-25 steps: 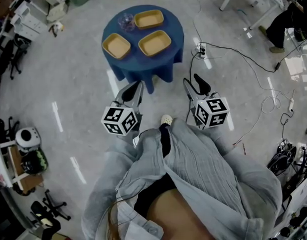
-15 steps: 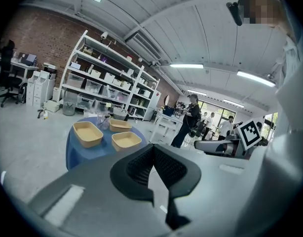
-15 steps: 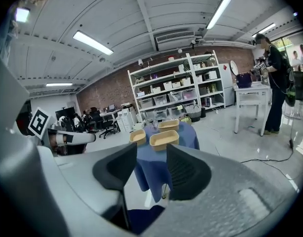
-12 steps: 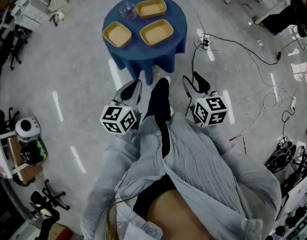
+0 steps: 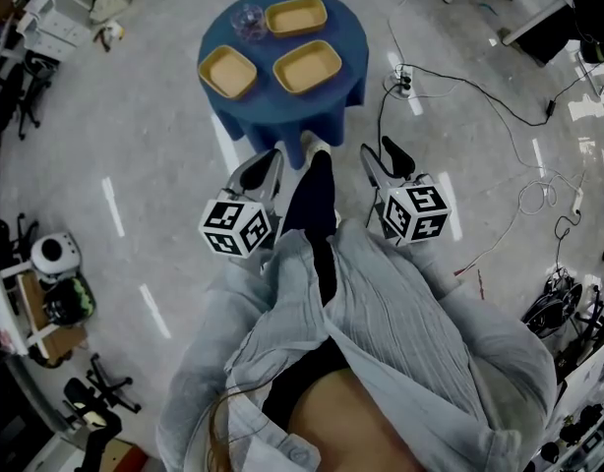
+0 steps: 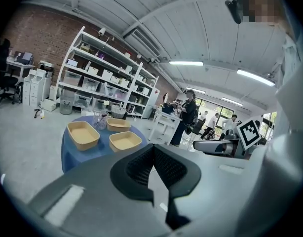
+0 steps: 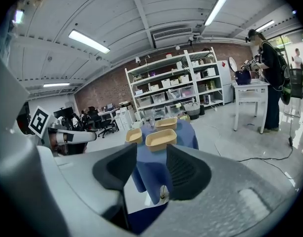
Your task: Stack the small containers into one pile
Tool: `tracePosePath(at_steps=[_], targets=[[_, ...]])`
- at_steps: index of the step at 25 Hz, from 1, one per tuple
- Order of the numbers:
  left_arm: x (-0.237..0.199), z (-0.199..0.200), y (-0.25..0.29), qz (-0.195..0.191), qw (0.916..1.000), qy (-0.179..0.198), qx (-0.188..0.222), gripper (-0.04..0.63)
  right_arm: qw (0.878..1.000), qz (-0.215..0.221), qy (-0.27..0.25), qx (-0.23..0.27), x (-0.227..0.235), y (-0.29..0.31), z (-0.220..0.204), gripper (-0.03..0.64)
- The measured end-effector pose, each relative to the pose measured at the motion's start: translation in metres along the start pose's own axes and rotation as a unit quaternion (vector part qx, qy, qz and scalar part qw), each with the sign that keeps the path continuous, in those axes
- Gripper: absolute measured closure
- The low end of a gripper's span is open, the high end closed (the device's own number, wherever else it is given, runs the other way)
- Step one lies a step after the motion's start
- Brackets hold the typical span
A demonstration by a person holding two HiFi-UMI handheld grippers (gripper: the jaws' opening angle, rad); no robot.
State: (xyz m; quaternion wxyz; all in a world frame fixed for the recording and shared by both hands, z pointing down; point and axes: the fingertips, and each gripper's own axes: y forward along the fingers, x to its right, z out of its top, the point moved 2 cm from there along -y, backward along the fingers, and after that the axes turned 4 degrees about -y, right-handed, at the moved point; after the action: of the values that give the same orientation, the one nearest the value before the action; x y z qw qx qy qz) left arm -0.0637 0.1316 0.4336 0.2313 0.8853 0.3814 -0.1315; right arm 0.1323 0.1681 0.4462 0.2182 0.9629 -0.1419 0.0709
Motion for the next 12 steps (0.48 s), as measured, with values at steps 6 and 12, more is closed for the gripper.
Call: tracePosePath(at_steps=[6,12], targets=[[-0.012,0.018,0.033,0.000,1.0000,-0.004,0.000,0.580,1.000,0.004,-0.004,-0.004,0.020,0.030,0.020,0.426],[-0.032,0.043,0.068,0.008,0.9999,-0.010,0.001,0.581,1.000,0.008,-0.006,-0.012,0.044,0.065,0.043,0.426]])
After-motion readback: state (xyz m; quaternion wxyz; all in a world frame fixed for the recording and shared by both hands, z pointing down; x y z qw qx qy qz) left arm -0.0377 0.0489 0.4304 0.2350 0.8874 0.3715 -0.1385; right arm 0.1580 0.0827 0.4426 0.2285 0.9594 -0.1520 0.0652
